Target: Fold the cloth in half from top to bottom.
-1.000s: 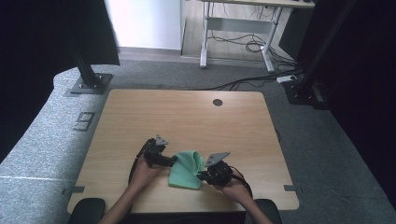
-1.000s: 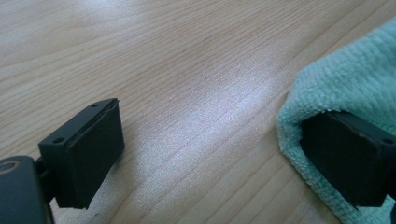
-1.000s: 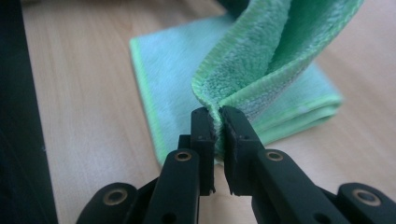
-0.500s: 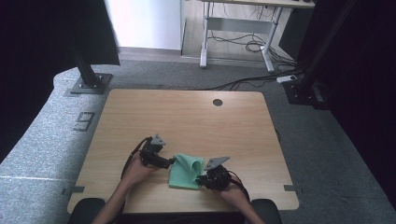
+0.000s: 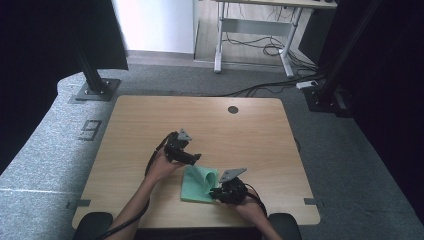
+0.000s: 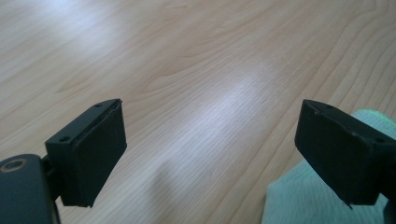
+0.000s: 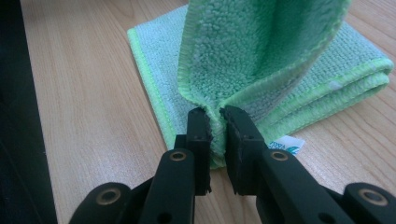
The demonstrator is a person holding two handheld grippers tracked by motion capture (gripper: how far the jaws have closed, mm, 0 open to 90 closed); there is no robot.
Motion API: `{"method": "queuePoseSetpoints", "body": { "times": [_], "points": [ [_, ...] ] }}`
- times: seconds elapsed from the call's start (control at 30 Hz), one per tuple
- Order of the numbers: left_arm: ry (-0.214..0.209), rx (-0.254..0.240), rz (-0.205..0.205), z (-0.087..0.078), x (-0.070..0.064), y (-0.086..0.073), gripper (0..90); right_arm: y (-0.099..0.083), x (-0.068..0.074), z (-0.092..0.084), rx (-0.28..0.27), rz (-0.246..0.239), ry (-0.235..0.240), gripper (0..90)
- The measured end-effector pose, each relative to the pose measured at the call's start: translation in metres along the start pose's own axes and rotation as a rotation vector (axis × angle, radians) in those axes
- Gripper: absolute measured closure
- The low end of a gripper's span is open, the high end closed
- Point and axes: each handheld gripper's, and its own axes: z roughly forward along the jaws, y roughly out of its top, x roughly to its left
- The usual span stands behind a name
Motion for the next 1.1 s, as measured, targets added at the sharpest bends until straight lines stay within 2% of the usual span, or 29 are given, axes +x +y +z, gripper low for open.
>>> {"method": "queuePoseSetpoints", "body": {
  "times": [0.03, 0.07, 0.13, 0.2, 0.4, 0.6, 0.63, 0.67, 0.73, 0.83, 0.93, 1.0, 1.03, 1.07, 1.1],
  "points": [
    [0.0, 0.0, 0.0, 0.0, 0.0, 0.0, 9.1, 0.0, 0.0, 0.0, -0.001, -0.002, -0.001, 79.4],
    [-0.031, 0.013, 0.011, 0.005, -0.005, -0.001, 9.1, 0.0, 0.0, 0.0, -0.001, -0.002, -0.001, 79.2],
    [-0.037, 0.02, 0.017, 0.005, -0.008, -0.002, 9.1, 0.0, 0.001, 0.0, -0.001, -0.002, -0.002, 79.0],
    [-0.022, 0.047, 0.038, 0.004, -0.013, -0.008, 9.2, 0.0, 0.001, -0.001, -0.005, -0.005, 0.002, 77.7],
    [-0.044, 0.049, 0.033, -0.007, -0.017, -0.022, 11.3, 0.001, 0.002, -0.006, -0.011, -0.006, 0.015, 74.0],
    [-0.046, 0.058, 0.041, -0.015, -0.02, -0.035, 11.3, -0.002, 0.004, -0.017, -0.017, -0.007, -0.002, 59.8],
    [-0.046, 0.058, 0.041, -0.015, -0.02, -0.035, 11.2, -0.002, 0.004, -0.02, -0.014, -0.007, -0.008, 59.8],
    [-0.042, 0.057, 0.037, -0.017, -0.021, -0.039, 11.2, -0.003, 0.004, -0.025, -0.017, -0.007, -0.005, 54.5],
    [-0.041, 0.062, 0.038, -0.019, -0.021, -0.043, 11.2, -0.002, 0.003, -0.032, -0.035, -0.006, 0.006, 51.9],
    [-0.039, 0.06, 0.036, -0.022, -0.022, -0.046, 11.2, 0.002, -0.001, -0.043, -0.046, -0.011, -0.026, 46.4],
    [-0.039, 0.052, 0.041, -0.028, -0.028, -0.05, 11.2, 0.008, -0.007, -0.047, -0.075, 0.003, -0.036, 42.4],
    [-0.046, 0.049, 0.045, -0.032, -0.031, -0.053, 11.2, 0.011, -0.01, -0.045, -0.076, 0.012, -0.065, 39.8],
    [-0.046, 0.049, 0.045, -0.032, -0.031, -0.053, 11.2, 0.011, -0.01, -0.045, -0.076, 0.012, -0.065, 39.8],
    [-0.031, 0.061, 0.058, -0.032, -0.032, -0.056, 11.2, 0.015, -0.014, -0.038, -0.081, 0.044, -0.089, 36.2],
    [-0.031, 0.061, 0.058, -0.032, -0.032, -0.056, 11.2, 0.015, -0.014, -0.038, -0.081, 0.044, -0.089, 36.2]
  ]
}}
